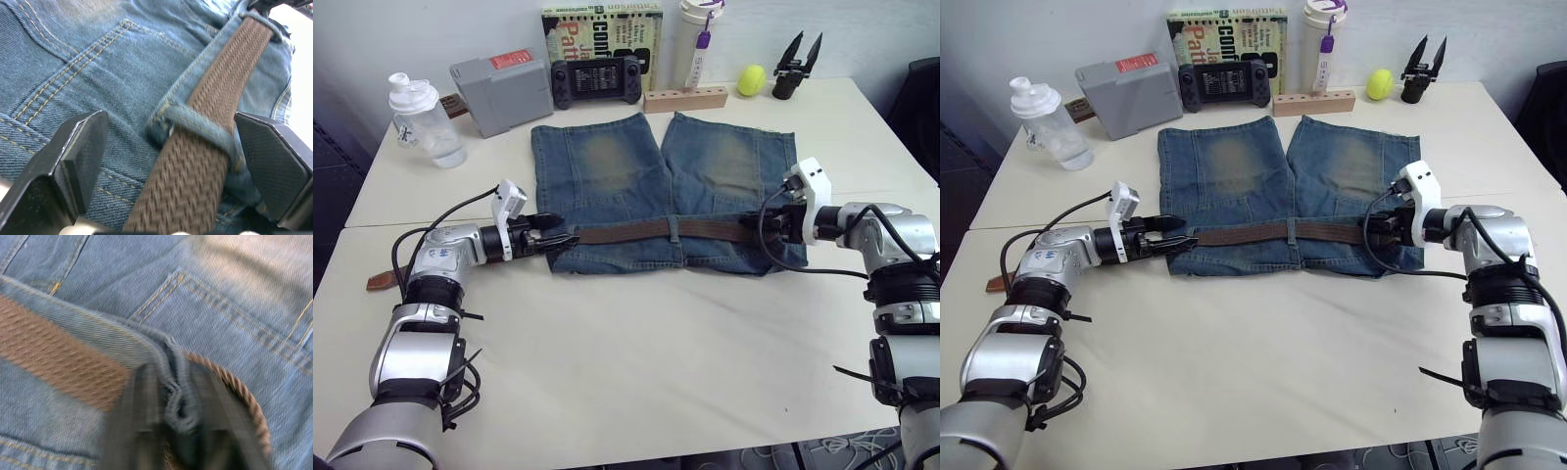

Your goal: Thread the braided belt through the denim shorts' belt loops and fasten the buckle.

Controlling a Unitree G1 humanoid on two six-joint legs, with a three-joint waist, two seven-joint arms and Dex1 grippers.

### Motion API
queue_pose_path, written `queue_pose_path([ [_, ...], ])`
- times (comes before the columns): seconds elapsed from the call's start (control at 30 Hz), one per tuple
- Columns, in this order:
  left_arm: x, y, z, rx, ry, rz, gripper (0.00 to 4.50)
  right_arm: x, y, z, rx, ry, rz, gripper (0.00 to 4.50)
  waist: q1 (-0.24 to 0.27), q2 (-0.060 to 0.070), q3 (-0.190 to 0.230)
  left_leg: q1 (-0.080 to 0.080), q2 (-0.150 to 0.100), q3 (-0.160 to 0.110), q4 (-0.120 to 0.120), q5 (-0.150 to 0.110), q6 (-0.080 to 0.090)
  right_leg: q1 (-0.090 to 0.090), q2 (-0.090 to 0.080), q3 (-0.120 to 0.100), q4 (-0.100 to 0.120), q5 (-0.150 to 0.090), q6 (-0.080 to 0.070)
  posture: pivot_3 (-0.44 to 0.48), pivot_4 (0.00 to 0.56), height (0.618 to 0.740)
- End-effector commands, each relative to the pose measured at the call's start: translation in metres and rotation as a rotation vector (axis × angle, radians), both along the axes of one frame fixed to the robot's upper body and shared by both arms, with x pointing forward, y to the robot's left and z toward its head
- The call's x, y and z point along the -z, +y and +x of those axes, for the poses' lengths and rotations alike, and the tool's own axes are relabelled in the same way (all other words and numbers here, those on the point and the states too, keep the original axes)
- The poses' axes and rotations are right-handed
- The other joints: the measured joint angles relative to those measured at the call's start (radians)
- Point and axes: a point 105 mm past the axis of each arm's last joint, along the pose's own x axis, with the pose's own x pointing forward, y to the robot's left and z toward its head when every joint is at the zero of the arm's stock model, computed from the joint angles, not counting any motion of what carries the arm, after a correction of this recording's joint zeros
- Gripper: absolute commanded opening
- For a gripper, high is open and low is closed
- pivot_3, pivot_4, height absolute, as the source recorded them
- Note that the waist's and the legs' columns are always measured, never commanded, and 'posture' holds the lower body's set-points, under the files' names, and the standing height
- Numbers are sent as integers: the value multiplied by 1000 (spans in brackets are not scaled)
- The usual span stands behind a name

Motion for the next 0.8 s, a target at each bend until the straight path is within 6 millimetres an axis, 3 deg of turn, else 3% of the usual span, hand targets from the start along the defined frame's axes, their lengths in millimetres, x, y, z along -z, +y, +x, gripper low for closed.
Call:
queue_pose_path([
  [0.03,-11,-1,4,13,-43,17,4500,-5,-12,-4,33,-14,1,45,1,0,0,-1,0,-1,2,0,0,0,0,0,1,0,0,0,150,731],
  [0.33,-24,-14,10,59,11,-21,4500,-7,-5,-7,15,-50,37,45,1,-1,1,-3,-1,-3,7,0,0,0,-1,-1,3,0,0,0,150,731],
  [0.67,-5,-24,11,57,81,8,4500,-3,3,-10,3,-65,33,45,0,-1,1,-3,-1,-4,8,0,0,0,-1,-1,4,0,0,0,150,731],
  [0.7,-5,-25,11,57,79,4,3964,-3,4,-11,3,-65,32,0,0,-1,1,-3,-1,-4,8,0,0,0,-1,-1,4,0,0,0,150,731],
  [0.8,-5,-25,12,46,69,-2,2920,-2,4,-12,4,-66,34,0,0,-1,1,-3,-1,-4,8,0,0,0,-1,-1,5,0,0,0,150,731],
])
